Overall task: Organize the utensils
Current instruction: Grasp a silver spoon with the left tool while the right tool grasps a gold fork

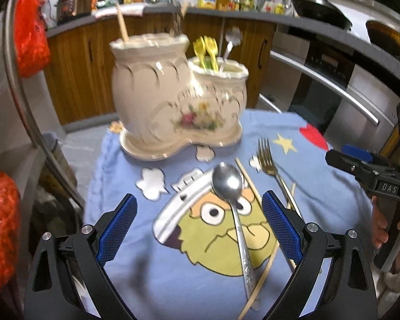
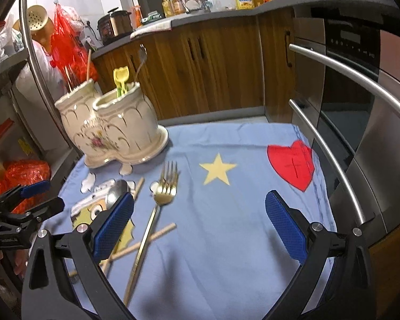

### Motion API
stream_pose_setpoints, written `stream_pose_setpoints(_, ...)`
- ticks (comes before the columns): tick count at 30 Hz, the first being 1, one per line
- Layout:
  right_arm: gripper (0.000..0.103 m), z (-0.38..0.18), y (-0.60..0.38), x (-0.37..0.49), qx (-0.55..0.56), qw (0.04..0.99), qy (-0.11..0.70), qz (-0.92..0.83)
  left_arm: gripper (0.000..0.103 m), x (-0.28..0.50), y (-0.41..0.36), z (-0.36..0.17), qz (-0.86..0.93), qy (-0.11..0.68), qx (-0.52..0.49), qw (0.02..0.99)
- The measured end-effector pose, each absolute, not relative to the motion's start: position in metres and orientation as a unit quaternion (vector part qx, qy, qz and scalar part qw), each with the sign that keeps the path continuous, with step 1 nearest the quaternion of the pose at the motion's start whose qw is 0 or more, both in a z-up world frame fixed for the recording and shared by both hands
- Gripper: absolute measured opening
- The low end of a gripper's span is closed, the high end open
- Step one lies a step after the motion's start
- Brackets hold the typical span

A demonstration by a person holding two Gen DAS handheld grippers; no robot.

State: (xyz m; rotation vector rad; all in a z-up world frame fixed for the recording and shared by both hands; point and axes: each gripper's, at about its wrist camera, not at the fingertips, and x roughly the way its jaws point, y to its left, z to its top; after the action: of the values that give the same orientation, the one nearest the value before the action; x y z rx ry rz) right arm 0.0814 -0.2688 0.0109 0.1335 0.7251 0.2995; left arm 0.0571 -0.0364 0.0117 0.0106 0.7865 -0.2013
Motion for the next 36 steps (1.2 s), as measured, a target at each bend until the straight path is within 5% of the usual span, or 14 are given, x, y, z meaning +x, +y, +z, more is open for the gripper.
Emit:
stream_pose_setpoints(4, 0.095, 0.003, -0.265, 0.082, 0.053, 0.917, 0.365, 0.153, 0.089, 0.063, -0.049, -0.002, -0.109, 0.406, 0.017, 0.907)
stream_pose_setpoints(17, 0.049, -0.011, -0.228, 0.085, 0.008, 0.889, 0.414, 0.196, 0.035, 0.071, -0.075, -0.027, -0.138, 0.448, 0.05, 0.882)
stream_pose_setpoints(26, 0.033, -0.014, -0.207, 0.099, 0.001, 0.871, 0.441, 0.216, 0.011, 0.077, -0.086, -0.028, -0.135, 0.443, 0.076, 0.883)
stream_pose_setpoints(36, 0.012, -0.027, -0.187, 0.113, -0.029, 0.866, 0.46, 0.195, 0.009, 0.075, -0.081, -0.029, -0.148, 0.431, 0.064, 0.888)
